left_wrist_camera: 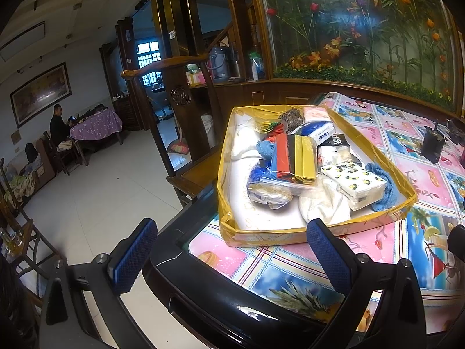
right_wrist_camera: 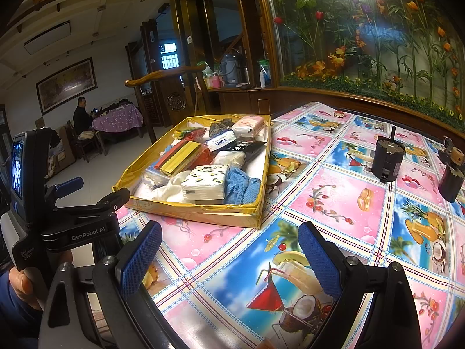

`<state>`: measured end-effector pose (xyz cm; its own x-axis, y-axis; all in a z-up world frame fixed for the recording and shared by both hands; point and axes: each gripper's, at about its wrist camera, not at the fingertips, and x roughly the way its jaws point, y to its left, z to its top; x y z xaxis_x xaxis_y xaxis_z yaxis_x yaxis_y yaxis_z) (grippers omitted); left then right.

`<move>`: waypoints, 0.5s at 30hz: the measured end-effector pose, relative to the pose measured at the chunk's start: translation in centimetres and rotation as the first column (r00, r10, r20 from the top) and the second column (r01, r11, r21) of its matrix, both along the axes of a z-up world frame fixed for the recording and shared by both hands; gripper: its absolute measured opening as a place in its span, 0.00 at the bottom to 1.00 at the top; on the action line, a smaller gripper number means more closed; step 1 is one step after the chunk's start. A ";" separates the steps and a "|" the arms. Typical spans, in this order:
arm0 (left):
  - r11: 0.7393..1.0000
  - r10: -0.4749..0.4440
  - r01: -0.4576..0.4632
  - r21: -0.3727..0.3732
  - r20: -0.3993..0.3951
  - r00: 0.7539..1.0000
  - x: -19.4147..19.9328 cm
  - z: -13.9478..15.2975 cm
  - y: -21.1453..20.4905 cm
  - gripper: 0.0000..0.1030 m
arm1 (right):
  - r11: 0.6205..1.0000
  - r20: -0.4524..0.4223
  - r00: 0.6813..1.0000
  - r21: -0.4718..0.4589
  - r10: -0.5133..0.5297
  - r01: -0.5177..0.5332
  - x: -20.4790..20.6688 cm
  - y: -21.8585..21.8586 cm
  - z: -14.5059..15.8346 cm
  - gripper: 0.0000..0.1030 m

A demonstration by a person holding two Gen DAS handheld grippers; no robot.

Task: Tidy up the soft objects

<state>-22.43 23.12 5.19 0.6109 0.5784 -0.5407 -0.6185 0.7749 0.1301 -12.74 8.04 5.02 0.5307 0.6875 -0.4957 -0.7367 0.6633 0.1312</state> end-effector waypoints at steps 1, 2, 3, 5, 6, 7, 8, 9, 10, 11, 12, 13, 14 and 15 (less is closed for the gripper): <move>1.000 0.001 -0.001 0.001 -0.001 1.000 0.0 0.0 0.0 1.00 | 1.000 0.000 1.000 0.000 0.000 0.000 0.0 0.0 0.0 0.94; 1.000 0.002 -0.002 0.002 0.001 1.000 0.0 0.0 0.0 1.00 | 1.000 0.000 1.000 0.001 0.000 0.000 0.0 0.0 0.0 0.94; 1.000 0.002 -0.002 0.001 0.000 1.000 0.0 0.0 0.0 1.00 | 1.000 -0.001 1.000 0.000 0.000 0.000 0.0 0.0 0.0 0.94; 1.000 0.001 -0.001 0.001 -0.001 1.000 0.0 0.0 -0.1 1.00 | 1.000 0.000 1.000 0.001 0.000 0.000 0.0 0.0 0.0 0.94; 1.000 0.003 -0.003 0.002 0.000 1.000 0.0 0.0 -0.1 1.00 | 1.000 0.000 1.000 0.000 0.000 0.000 0.1 0.0 0.0 0.94; 1.000 0.002 -0.002 0.002 0.001 1.000 0.0 0.0 -0.1 1.00 | 1.000 -0.001 1.000 0.000 0.000 0.000 0.1 0.0 0.0 0.94; 1.000 0.001 -0.001 0.003 0.001 1.000 0.0 0.0 -0.1 1.00 | 1.000 -0.001 1.000 0.000 0.000 0.000 0.0 0.0 0.0 0.94; 1.000 -0.001 0.001 0.004 0.000 1.000 0.0 -0.1 -0.2 1.00 | 1.000 0.000 1.000 0.001 -0.001 0.001 0.1 0.0 0.0 0.94; 1.000 -0.001 0.001 0.005 0.000 1.000 0.0 -0.1 -0.1 1.00 | 1.000 0.000 1.000 0.001 0.000 0.000 0.1 0.0 0.0 0.94; 1.000 -0.002 0.002 0.006 0.000 1.000 0.1 -0.1 -0.1 1.00 | 1.000 0.000 1.000 0.001 0.001 -0.001 0.0 0.0 0.0 0.94; 1.000 -0.002 0.002 0.006 -0.002 1.000 0.1 -0.1 -0.1 1.00 | 1.000 -0.001 1.000 0.000 0.001 -0.001 0.1 0.0 0.1 0.94; 1.000 -0.002 0.002 0.005 -0.002 1.000 0.1 -0.1 -0.1 1.00 | 1.000 -0.001 1.000 0.000 0.000 0.000 0.0 0.0 0.0 0.94; 1.000 -0.002 0.002 0.004 -0.002 1.000 0.1 -0.1 -0.1 1.00 | 1.000 0.000 1.000 0.001 0.000 0.000 0.0 0.0 0.0 0.94; 1.000 -0.003 0.003 0.004 -0.002 1.000 0.1 -0.2 -0.1 1.00 | 1.000 0.000 1.000 0.001 0.000 0.000 0.0 0.0 0.0 0.94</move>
<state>-22.37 22.99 5.04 0.6115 0.5787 -0.5396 -0.6161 0.7761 0.1342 -12.70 8.05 5.03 0.5303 0.6881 -0.4953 -0.7369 0.6630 0.1322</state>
